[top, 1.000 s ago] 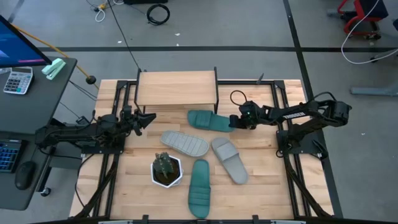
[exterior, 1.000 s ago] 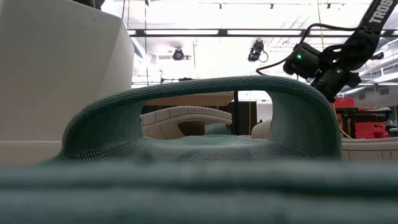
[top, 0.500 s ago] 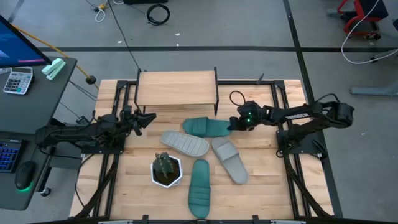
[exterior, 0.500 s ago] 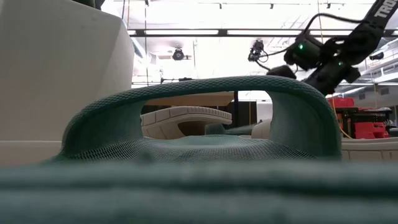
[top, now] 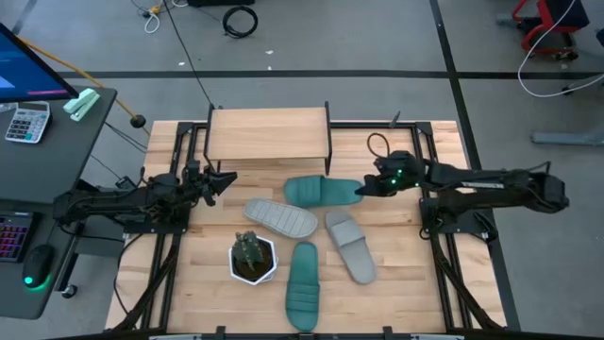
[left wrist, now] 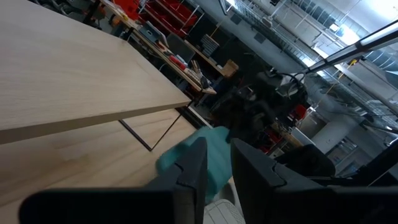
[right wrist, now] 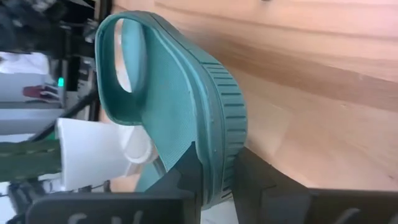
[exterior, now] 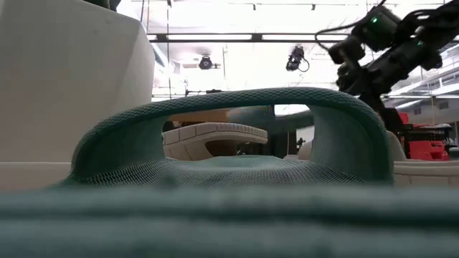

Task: Pick and place slides into the shelf
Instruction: Put the top green slipper on the shelf

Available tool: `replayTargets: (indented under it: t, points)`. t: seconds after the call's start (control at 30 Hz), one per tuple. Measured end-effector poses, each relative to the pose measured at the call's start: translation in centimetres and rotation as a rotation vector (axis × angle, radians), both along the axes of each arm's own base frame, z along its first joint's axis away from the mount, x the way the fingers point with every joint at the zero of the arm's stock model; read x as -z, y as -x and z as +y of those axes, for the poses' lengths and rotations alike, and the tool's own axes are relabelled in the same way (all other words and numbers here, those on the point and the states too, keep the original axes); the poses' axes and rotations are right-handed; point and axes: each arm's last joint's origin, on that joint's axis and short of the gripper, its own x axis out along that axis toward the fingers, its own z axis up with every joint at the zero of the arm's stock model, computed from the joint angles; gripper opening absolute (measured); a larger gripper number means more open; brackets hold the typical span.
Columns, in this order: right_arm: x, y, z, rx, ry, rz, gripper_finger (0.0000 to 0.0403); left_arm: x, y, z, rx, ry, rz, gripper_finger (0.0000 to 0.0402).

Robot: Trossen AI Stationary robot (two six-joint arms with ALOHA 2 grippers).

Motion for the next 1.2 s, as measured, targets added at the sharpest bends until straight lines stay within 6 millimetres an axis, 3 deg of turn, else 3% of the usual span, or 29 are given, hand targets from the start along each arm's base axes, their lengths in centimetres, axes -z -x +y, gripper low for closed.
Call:
replayTargets:
  t: [0.3,0.63,0.87,1.0,1.2]
  points:
    - [-3.4,1.0,0.4,0.02,0.029,-0.168,0.0058,0.0,0.0,0.0,0.002,0.033,-0.013,0.0079]
    - [-11.7,-0.6,-0.7,0.079,0.296,-0.34,0.0058,-0.2,0.0,0.0,-0.001,0.049,-0.04,0.0086]
    - [-16.0,-2.9,-2.6,0.198,0.513,-0.352,0.0058,-2.1,0.5,0.2,-0.082,-0.06,-0.199,0.0075]
    - [-16.8,-5.0,-4.1,0.229,0.602,-0.399,0.0057,-3.1,1.1,0.4,-0.225,-0.124,-0.278,0.0074]
    - [-15.4,-8.5,-6.6,0.259,0.56,-0.533,0.0057,-4.1,1.9,0.7,-0.382,-0.153,-0.351,0.0088]
